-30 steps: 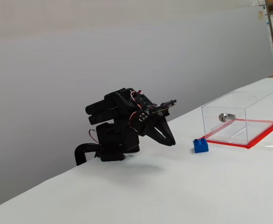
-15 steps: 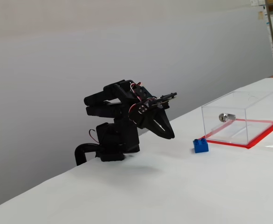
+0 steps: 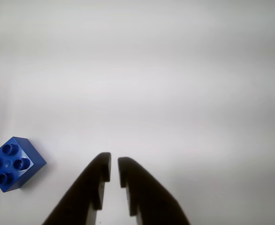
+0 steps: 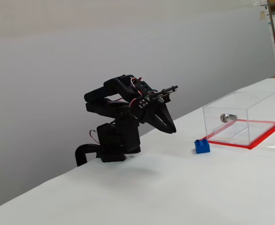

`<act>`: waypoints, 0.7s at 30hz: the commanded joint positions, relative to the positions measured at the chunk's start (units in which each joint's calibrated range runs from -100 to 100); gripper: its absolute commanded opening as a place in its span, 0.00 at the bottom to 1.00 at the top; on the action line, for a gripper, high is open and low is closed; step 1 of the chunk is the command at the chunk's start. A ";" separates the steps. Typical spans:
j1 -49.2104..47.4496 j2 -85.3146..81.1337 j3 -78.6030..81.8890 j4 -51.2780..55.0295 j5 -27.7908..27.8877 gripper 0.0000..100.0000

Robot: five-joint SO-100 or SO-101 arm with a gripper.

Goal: Pick the blue lego brick and place it into the transparent box

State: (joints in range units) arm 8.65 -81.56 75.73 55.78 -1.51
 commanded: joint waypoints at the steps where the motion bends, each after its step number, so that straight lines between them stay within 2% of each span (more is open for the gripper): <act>1: -2.78 1.59 -3.21 -0.61 0.26 0.02; 16: -18.23 7.02 -3.03 -1.04 0.21 0.02; 21: -22.66 9.48 -2.40 -5.91 0.26 0.02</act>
State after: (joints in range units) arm -12.29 -73.11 75.73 52.53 -1.51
